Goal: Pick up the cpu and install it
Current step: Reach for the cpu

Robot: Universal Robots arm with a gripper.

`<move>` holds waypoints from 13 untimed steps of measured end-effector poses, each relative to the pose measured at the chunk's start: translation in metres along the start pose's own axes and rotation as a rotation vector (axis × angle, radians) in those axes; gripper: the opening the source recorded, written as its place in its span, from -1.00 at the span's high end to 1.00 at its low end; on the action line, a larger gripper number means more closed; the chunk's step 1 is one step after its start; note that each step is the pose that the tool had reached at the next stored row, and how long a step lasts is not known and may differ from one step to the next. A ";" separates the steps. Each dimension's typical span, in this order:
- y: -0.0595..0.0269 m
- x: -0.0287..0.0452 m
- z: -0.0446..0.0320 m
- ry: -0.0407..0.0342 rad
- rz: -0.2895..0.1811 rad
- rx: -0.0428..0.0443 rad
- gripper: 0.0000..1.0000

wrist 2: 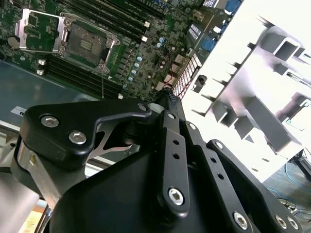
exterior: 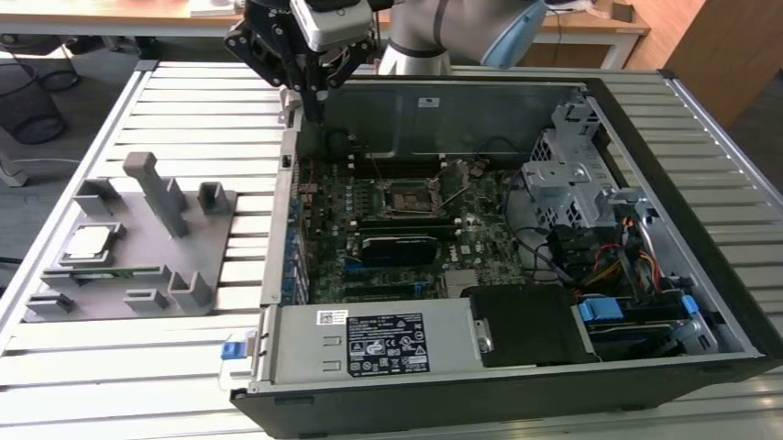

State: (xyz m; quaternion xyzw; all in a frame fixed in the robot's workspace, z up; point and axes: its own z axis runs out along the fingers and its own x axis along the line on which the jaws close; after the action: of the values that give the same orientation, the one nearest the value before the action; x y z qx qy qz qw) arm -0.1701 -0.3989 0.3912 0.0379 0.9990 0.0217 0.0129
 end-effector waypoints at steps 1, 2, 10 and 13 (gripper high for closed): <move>0.0000 0.0004 0.0000 0.0000 0.000 0.0000 0.79; -0.0003 0.0037 0.0002 0.0002 0.000 0.0000 0.79; -0.0005 0.0066 0.0003 0.0003 0.000 0.0000 0.79; -0.0007 0.0090 0.0004 0.0004 0.000 0.0000 0.79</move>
State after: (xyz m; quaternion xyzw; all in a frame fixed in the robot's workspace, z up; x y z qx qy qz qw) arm -0.1791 -0.3989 0.3906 0.0378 0.9990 0.0217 0.0127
